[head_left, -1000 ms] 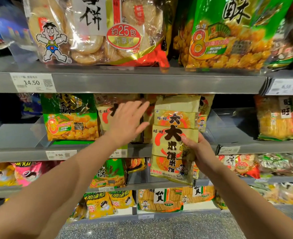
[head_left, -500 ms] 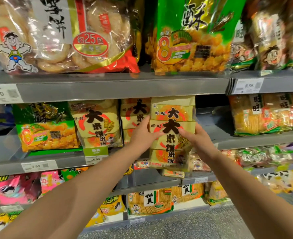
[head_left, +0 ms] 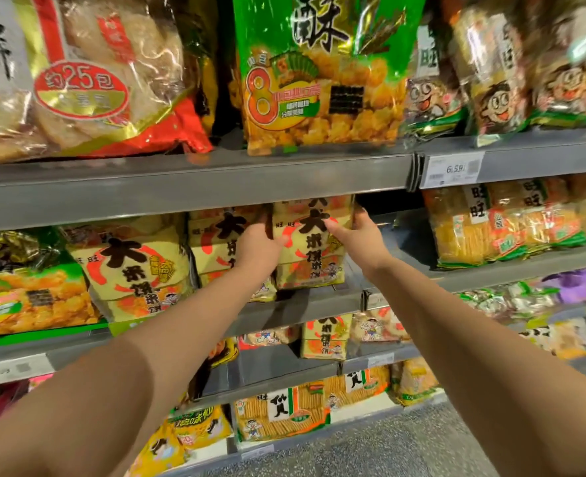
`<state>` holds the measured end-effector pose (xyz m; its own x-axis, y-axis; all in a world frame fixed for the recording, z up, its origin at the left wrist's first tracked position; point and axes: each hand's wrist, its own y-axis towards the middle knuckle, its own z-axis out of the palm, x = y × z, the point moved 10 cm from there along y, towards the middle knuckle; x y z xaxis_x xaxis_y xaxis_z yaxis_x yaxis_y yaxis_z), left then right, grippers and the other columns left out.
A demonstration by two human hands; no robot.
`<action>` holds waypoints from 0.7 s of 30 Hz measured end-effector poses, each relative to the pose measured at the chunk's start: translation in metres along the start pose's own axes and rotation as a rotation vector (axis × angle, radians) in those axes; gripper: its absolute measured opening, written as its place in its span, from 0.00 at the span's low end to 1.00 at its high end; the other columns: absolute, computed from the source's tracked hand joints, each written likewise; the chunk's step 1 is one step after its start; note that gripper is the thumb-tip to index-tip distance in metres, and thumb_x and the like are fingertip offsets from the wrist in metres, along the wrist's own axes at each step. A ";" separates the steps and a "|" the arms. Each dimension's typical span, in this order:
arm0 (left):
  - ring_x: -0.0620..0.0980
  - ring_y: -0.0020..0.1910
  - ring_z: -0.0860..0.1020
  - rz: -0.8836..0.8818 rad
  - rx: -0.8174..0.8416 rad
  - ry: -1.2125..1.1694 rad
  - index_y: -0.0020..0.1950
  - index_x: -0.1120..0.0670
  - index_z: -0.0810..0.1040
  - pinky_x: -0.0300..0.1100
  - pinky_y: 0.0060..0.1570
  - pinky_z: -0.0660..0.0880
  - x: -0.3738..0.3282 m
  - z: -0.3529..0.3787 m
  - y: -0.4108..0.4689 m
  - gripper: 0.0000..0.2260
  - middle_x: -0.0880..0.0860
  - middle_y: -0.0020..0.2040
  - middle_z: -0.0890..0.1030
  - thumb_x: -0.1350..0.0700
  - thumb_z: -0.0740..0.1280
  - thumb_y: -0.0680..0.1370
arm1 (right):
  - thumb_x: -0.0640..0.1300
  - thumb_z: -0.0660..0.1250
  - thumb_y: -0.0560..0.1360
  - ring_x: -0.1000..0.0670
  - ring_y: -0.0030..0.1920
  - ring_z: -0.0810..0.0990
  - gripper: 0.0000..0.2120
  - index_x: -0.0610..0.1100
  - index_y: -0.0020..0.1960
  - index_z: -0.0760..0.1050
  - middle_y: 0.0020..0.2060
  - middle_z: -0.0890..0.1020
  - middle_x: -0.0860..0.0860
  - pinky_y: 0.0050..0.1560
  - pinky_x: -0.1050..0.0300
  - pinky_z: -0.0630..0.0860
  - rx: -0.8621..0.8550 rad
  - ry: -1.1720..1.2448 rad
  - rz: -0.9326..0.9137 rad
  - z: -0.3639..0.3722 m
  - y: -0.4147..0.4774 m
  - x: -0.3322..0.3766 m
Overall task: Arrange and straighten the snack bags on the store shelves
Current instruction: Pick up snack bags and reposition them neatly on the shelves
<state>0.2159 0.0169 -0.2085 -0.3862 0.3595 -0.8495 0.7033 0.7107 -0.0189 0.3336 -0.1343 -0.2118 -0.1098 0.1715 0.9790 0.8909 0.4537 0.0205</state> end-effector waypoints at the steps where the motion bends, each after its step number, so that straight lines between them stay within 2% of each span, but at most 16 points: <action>1: 0.48 0.32 0.66 0.014 -0.016 0.037 0.33 0.53 0.63 0.41 0.28 0.61 0.000 -0.002 0.001 0.16 0.49 0.31 0.66 0.54 0.67 0.76 | 0.44 0.69 0.73 0.50 0.52 0.79 0.11 0.51 0.52 0.70 0.48 0.79 0.52 0.56 0.53 0.75 0.008 -0.017 -0.005 0.003 0.001 -0.001; 3: 0.48 0.33 0.70 0.086 -0.034 0.106 0.34 0.54 0.66 0.41 0.30 0.66 -0.006 -0.001 -0.001 0.14 0.50 0.32 0.69 0.54 0.68 0.75 | 0.42 0.72 0.71 0.50 0.53 0.78 0.14 0.54 0.50 0.70 0.50 0.78 0.52 0.56 0.53 0.75 -0.011 -0.096 -0.064 0.005 0.001 0.002; 4: 0.50 0.36 0.73 0.128 -0.050 0.136 0.37 0.56 0.69 0.42 0.34 0.70 -0.008 -0.001 -0.003 0.12 0.50 0.36 0.72 0.54 0.69 0.75 | 0.42 0.74 0.69 0.50 0.57 0.77 0.19 0.53 0.55 0.70 0.54 0.77 0.50 0.59 0.51 0.75 -0.047 -0.161 -0.093 0.003 0.000 0.000; 5: 0.50 0.42 0.74 0.162 -0.084 0.186 0.44 0.57 0.71 0.43 0.41 0.72 -0.008 -0.003 -0.006 0.11 0.50 0.43 0.72 0.52 0.69 0.74 | 0.43 0.75 0.67 0.49 0.63 0.73 0.28 0.49 0.64 0.67 0.61 0.74 0.48 0.63 0.49 0.72 -0.094 -0.232 -0.105 0.001 -0.001 -0.004; 6: 0.51 0.47 0.72 0.195 -0.125 0.272 0.51 0.58 0.70 0.43 0.46 0.71 -0.007 -0.006 -0.010 0.14 0.51 0.48 0.69 0.51 0.69 0.74 | 0.44 0.76 0.67 0.48 0.68 0.68 0.38 0.46 0.71 0.60 0.67 0.68 0.47 0.68 0.48 0.67 -0.133 -0.301 -0.095 -0.002 -0.006 -0.007; 8: 0.54 0.49 0.68 0.379 -0.232 0.509 0.61 0.58 0.66 0.45 0.49 0.69 -0.017 -0.013 -0.021 0.22 0.56 0.50 0.67 0.50 0.69 0.74 | 0.44 0.75 0.68 0.48 0.74 0.57 0.45 0.44 0.75 0.50 0.73 0.59 0.46 0.73 0.49 0.59 -0.189 -0.447 -0.146 -0.002 -0.018 -0.007; 10: 0.57 0.48 0.70 0.626 -0.281 0.781 0.68 0.55 0.63 0.50 0.51 0.70 -0.034 -0.003 -0.033 0.28 0.61 0.52 0.70 0.51 0.71 0.73 | 0.43 0.76 0.67 0.45 0.74 0.56 0.43 0.43 0.74 0.54 0.73 0.59 0.44 0.73 0.49 0.59 -0.241 -0.614 -0.323 0.002 -0.029 0.011; 11: 0.59 0.51 0.72 0.671 -0.236 0.901 0.71 0.53 0.61 0.52 0.53 0.70 -0.036 0.007 -0.031 0.30 0.62 0.55 0.71 0.50 0.70 0.73 | 0.43 0.76 0.66 0.43 0.72 0.58 0.40 0.43 0.72 0.58 0.72 0.61 0.42 0.72 0.49 0.60 -0.254 -0.697 -0.432 0.008 -0.033 0.021; 13: 0.58 0.56 0.74 0.642 -0.129 1.011 0.72 0.49 0.58 0.51 0.53 0.70 -0.036 0.018 -0.018 0.29 0.58 0.58 0.73 0.46 0.66 0.75 | 0.44 0.77 0.64 0.39 0.68 0.64 0.36 0.43 0.68 0.65 0.66 0.68 0.40 0.69 0.47 0.62 -0.232 -0.908 -0.558 0.023 -0.032 0.031; 15: 0.55 0.50 0.78 0.650 -0.136 1.045 0.70 0.49 0.63 0.46 0.43 0.72 -0.041 0.017 -0.010 0.26 0.53 0.51 0.77 0.43 0.63 0.75 | 0.46 0.77 0.63 0.38 0.64 0.67 0.34 0.44 0.66 0.67 0.62 0.71 0.41 0.68 0.47 0.62 -0.176 -1.082 -0.556 0.035 -0.023 0.026; 17: 0.53 0.45 0.79 0.666 -0.133 1.085 0.68 0.49 0.65 0.42 0.35 0.69 -0.042 0.017 -0.008 0.24 0.50 0.44 0.78 0.41 0.62 0.75 | 0.48 0.76 0.64 0.39 0.59 0.69 0.33 0.45 0.64 0.67 0.57 0.73 0.42 0.64 0.48 0.65 -0.164 -1.206 -0.548 0.041 -0.017 0.020; 19: 0.51 0.44 0.79 0.657 -0.111 1.093 0.67 0.50 0.66 0.41 0.33 0.67 -0.039 0.018 -0.005 0.23 0.49 0.41 0.77 0.41 0.62 0.75 | 0.48 0.75 0.66 0.40 0.57 0.70 0.31 0.45 0.64 0.65 0.56 0.73 0.43 0.63 0.49 0.65 -0.151 -1.260 -0.543 0.047 -0.014 0.016; 21: 0.51 0.46 0.80 0.659 -0.115 1.078 0.66 0.49 0.67 0.41 0.34 0.70 -0.036 0.017 0.000 0.23 0.49 0.43 0.79 0.41 0.62 0.75 | 0.47 0.73 0.68 0.40 0.60 0.68 0.31 0.46 0.67 0.63 0.59 0.73 0.43 0.65 0.49 0.63 -0.149 -1.267 -0.536 0.050 -0.011 0.014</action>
<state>0.2400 -0.0060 -0.1873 -0.3108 0.9334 0.1792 0.9116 0.2394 0.3342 0.3001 -0.0928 -0.2089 -0.7004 0.7138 -0.0045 0.6424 0.6331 0.4319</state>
